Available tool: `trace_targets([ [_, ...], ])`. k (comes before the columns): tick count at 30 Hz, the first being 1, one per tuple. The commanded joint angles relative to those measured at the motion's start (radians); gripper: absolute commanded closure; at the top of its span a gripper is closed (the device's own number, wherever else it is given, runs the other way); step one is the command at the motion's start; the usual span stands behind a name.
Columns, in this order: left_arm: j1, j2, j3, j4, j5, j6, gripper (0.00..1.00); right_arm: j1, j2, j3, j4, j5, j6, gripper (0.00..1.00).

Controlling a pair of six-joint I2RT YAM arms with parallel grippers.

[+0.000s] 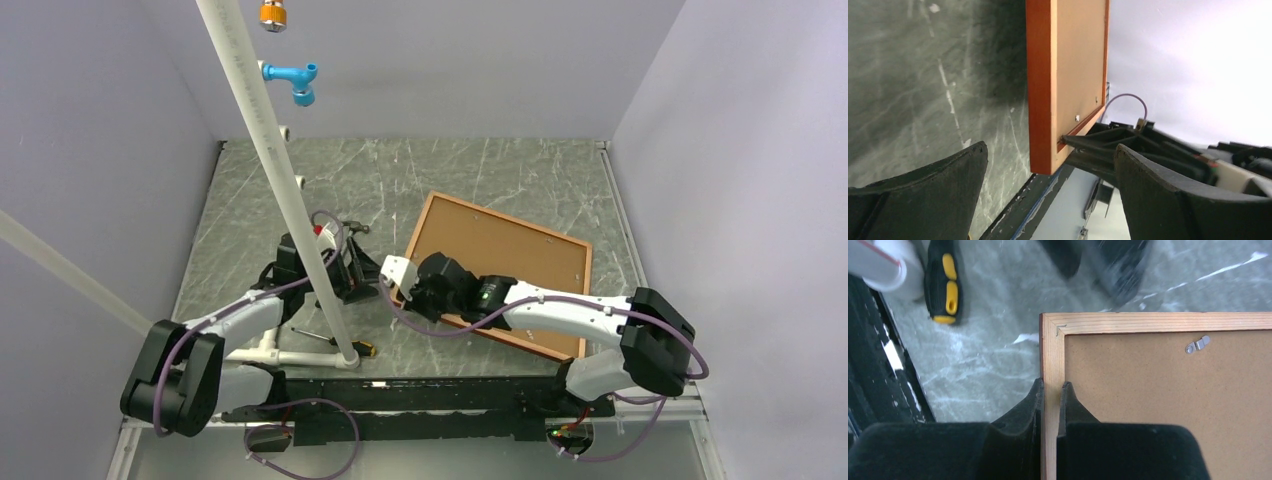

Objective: Take the photo out of the frame

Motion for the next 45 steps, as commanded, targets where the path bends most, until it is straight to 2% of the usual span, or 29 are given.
trace_targets([
  [1, -0.049, 0.047, -0.009, 0.216, 0.056, -0.079, 0.03, -0.019, -0.002, 0.124, 0.062, -0.077, -0.042, 1.0],
  [7, -0.109, 0.123, -0.03, 0.439, 0.051, -0.198, 0.1, -0.019, -0.007, 0.13, 0.095, -0.076, -0.019, 1.0],
  [9, -0.124, 0.146, -0.05, 0.53, 0.046, -0.243, 0.2, -0.018, -0.011, 0.127, 0.105, -0.067, -0.006, 1.0],
  [12, -0.125, 0.162, -0.108, 0.676, 0.016, -0.335, 0.41, -0.016, -0.007, 0.138, 0.089, -0.053, 0.015, 1.0],
  [17, -0.125, 0.155, -0.146, 0.744, -0.015, -0.375, 0.68, 0.011, -0.019, 0.133, 0.046, 0.067, 0.071, 0.98],
  [19, -0.124, 0.131, -0.144, 0.714, -0.025, -0.363, 0.79, 0.024, -0.027, 0.144, -0.005, 0.127, 0.103, 0.74],
  [24, -0.122, 0.02, -0.102, 0.486, -0.06, -0.273, 0.9, 0.094, -0.073, 0.151, -0.142, 0.345, 0.211, 0.09],
  [25, -0.121, -0.001, -0.09, 0.436, -0.067, -0.255, 0.91, 0.103, -0.078, 0.16, -0.181, 0.375, 0.242, 0.02],
  [29, -0.114, -0.061, -0.037, 0.262, -0.082, -0.205, 1.0, 0.132, -0.088, 0.196, -0.337, 0.484, 0.326, 0.0],
  [34, -0.107, -0.136, 0.034, 0.075, -0.119, -0.194, 1.0, 0.257, -0.053, 0.246, -0.485, 0.727, 0.429, 0.0],
  [37, -0.102, -0.183, 0.095, -0.082, -0.162, -0.198, 1.0, 0.296, 0.016, 0.296, -0.61, 0.857, 0.589, 0.01],
  [40, -0.1, -0.215, 0.155, -0.22, -0.193, -0.195, 1.0, 0.328, 0.06, 0.309, -0.684, 0.944, 0.699, 0.02],
  [45, -0.099, -0.222, 0.238, -0.4, -0.231, -0.194, 1.0, 0.338, 0.114, 0.318, -0.737, 1.06, 0.746, 0.09],
])
